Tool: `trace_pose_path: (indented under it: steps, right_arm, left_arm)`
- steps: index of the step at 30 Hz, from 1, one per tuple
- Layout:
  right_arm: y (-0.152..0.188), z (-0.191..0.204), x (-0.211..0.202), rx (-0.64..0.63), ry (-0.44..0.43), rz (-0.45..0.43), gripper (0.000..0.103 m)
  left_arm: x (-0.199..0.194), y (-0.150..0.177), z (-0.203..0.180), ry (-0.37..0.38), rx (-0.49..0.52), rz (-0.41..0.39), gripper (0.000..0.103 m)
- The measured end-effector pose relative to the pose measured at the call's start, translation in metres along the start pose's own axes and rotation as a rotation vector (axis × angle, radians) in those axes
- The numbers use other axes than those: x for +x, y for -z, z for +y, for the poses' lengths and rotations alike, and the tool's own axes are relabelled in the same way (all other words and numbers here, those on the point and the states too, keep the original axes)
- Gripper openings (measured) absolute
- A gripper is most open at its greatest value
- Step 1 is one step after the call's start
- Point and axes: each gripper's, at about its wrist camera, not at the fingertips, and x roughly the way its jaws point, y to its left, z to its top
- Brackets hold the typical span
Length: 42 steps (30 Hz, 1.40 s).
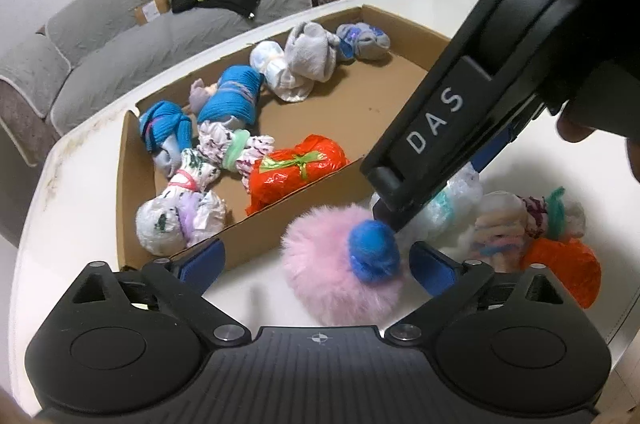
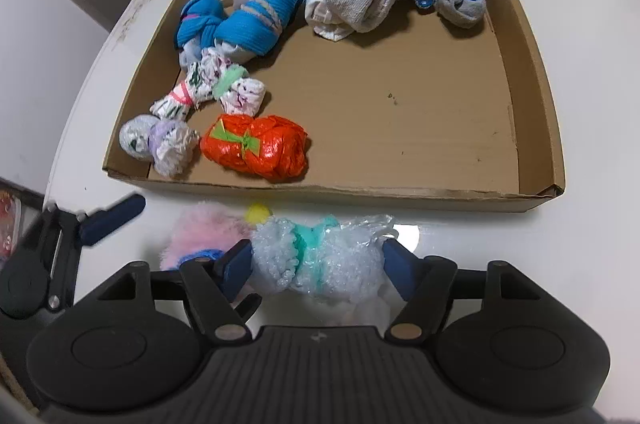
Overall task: Organize objects
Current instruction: 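Grasp the pink pompom roll with the left gripper while the right grasps the bubble-wrapped roll, then lower both rolls into the tray and open both grippers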
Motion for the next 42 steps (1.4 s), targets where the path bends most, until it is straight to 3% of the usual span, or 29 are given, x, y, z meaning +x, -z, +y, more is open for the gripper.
trace_pose_path:
  steps: [7,14,20,23,28,31,35,37,39,42]
  right_arm:
    - [-0.002,-0.01,-0.004,0.026,0.017,-0.011,0.067]
    - [0.0,-0.019,-0.008,0.031,0.01,-0.005,0.064]
    - [-0.004,-0.03,-0.027,0.049,-0.02,-0.05,0.058]
    - [-0.006,-0.038,-0.048,0.054,-0.036,-0.093,0.057]
    - [-0.017,-0.05,-0.096,0.043,-0.03,-0.275,0.057]
    - [-0.027,-0.051,-0.121,-0.014,0.008,-0.414,0.057]
    - [-0.039,-0.054,-0.134,-0.09,-0.024,-0.514,0.057]
    - [-0.044,-0.049,-0.133,-0.189,-0.004,-0.564,0.057]
    - [-0.047,-0.043,-0.128,-0.307,0.033,-0.603,0.057]
    - [-0.053,-0.04,-0.107,-0.385,0.019,-0.578,0.057]
  left_arm:
    - [0.012,-0.005,-0.002,0.03,0.001,0.011,0.093]
    - [0.02,-0.005,0.005,0.077,-0.057,0.059,0.049]
    - [0.009,-0.011,0.013,0.075,-0.077,0.066,0.047]
    - [-0.008,-0.02,0.027,0.066,-0.136,0.063,0.047]
    - [-0.039,-0.058,0.04,0.048,-0.199,-0.019,0.047]
    - [-0.049,-0.091,0.051,0.043,-0.246,-0.078,0.047]
    - [-0.051,-0.129,0.067,0.029,-0.281,-0.11,0.046]
    - [-0.047,-0.143,0.073,0.023,-0.277,-0.105,0.045]
    - [-0.039,-0.154,0.073,0.018,-0.251,-0.092,0.045]
    - [-0.017,-0.156,0.069,0.024,-0.209,-0.051,0.044]
